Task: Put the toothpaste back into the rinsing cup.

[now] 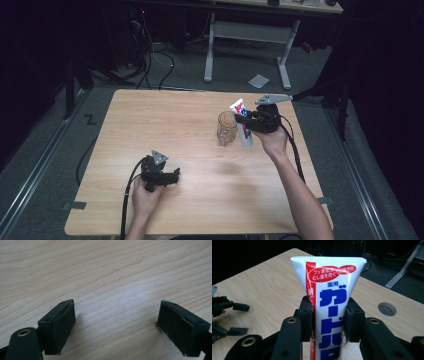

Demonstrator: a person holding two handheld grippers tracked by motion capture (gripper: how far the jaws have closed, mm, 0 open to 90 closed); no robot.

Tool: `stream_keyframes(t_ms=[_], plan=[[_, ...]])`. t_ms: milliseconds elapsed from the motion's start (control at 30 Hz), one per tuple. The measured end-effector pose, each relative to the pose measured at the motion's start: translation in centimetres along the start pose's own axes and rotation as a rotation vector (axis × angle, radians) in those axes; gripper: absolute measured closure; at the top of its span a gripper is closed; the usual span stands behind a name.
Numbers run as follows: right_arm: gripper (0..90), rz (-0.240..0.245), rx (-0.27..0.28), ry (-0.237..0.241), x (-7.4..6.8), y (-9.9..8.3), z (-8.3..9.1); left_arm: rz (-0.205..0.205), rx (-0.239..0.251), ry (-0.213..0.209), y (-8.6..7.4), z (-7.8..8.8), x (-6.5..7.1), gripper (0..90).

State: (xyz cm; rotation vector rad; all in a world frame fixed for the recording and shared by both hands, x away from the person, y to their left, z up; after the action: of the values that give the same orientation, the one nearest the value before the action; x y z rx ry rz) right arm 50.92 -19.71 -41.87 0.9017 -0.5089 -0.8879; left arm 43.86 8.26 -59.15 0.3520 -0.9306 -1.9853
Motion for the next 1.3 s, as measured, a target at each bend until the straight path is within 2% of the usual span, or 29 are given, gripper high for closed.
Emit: stream_keyframes(t_ms=[133, 700, 1133, 1300], plan=[[65.1, -0.01, 0.007, 0.007, 0.1, 0.5, -0.3, -0.002, -0.002, 0.0, 0.0, 0.0, 0.0, 15.1], [65.1, -0.041, 0.03, -0.022, 0.5, 2.9, -1.9, -0.003, -0.001, -0.001, 0.0, 0.0, 0.0, 15.1], [65.0, -0.032, 0.055, -0.032, 0.2, 4.4, -3.1, -0.003, 0.0, 0.0, 0.0, 0.0, 0.0, 15.1], [64.8, -0.031, 0.057, -0.058, 0.3, 4.8, -3.8, -0.002, 0.001, 0.0, 0.0, 0.0, 0.0, 15.1]])
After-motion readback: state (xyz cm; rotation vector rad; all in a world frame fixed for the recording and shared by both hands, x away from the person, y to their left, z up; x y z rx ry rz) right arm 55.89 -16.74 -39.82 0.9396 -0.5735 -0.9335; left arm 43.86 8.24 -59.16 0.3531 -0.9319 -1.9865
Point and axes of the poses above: each handheld gripper's, and its own axes: z roughly backward along the jaws, y roughly out of its top, x roughly to its right, the point moved 8 cm from there along -z, roughly forward along the jaws, and after that the axes turned 8 degrees about -y, right-handed, at the moved point
